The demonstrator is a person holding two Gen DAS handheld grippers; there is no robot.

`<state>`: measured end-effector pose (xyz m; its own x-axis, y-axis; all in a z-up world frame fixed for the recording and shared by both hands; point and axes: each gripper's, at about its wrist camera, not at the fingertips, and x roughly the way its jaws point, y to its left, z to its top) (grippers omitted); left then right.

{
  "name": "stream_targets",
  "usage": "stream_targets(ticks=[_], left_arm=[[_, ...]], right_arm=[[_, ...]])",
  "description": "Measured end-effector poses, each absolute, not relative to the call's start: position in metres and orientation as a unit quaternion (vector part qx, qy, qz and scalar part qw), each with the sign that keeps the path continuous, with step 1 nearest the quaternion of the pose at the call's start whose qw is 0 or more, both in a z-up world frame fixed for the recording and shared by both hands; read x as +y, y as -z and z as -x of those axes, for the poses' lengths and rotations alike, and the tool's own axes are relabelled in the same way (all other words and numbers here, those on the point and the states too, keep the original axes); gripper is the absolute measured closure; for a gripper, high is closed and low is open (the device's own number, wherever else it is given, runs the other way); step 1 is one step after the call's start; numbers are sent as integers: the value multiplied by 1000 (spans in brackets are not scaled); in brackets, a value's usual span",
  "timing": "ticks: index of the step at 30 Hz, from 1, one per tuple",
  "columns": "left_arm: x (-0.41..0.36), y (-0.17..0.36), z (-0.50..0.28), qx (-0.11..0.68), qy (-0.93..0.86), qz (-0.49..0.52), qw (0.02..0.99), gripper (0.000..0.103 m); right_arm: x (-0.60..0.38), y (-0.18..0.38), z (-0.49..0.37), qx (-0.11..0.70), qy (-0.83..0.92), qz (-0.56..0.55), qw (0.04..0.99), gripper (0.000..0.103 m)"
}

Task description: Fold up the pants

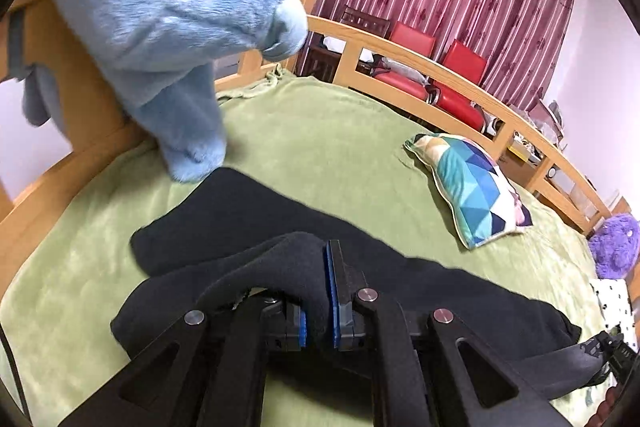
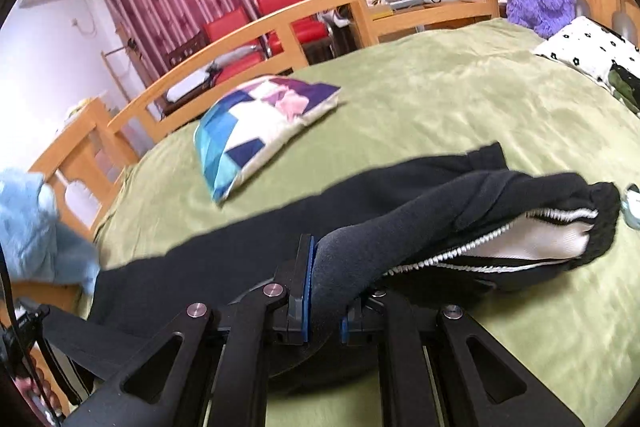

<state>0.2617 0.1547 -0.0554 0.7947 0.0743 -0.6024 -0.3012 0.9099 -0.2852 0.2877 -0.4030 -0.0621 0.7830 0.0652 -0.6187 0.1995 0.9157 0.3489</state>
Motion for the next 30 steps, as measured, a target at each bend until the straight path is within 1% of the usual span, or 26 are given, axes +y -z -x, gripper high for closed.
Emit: stream_targets(ticks=[3, 12, 13, 14, 15, 16, 17, 18, 19, 20, 22, 24, 25, 28, 30], left_arm=[[148, 69, -288, 305, -99, 183, 929, 95], [140, 111, -344, 320, -106, 182, 924, 95], [140, 116, -347, 322, -105, 180, 923, 95], [140, 120, -348, 326, -105, 177, 923, 95], [139, 123, -349, 330, -105, 175, 922, 91], [138, 125, -349, 339, -97, 173, 919, 85], [138, 127, -348, 350, -86, 174, 916, 70], [137, 127, -348, 358, -81, 176, 914, 57], [136, 126, -343, 361, -78, 178, 912, 52], [136, 123, -337, 361, -73, 179, 913, 49], [133, 119, -323, 365, -67, 181, 911, 48], [132, 115, -308, 369, -56, 188, 908, 42], [133, 113, -296, 371, -48, 197, 906, 41], [134, 114, -264, 382, -33, 225, 896, 39], [133, 121, -244, 392, -21, 240, 888, 39]], right_arm=[[-399, 73, -315, 328, 38, -201, 922, 93], [-389, 130, -385, 353, 56, -195, 913, 93], [-389, 138, -391, 360, 62, -196, 910, 93], [-388, 144, -394, 365, 64, -196, 908, 88], [-388, 149, -395, 368, 65, -196, 907, 85], [-388, 154, -395, 373, 65, -195, 905, 79], [-387, 158, -394, 379, 59, -193, 903, 69], [-386, 160, -392, 389, 52, -191, 899, 64], [-385, 160, -387, 393, 51, -189, 898, 58], [-385, 158, -380, 394, 51, -184, 899, 56], [-383, 152, -365, 392, 51, -177, 901, 55], [-384, 144, -341, 388, 48, -180, 903, 49], [-385, 141, -330, 387, 47, -181, 903, 45], [-390, 139, -291, 389, 48, -182, 902, 43], [-393, 143, -272, 395, 49, -179, 899, 38]])
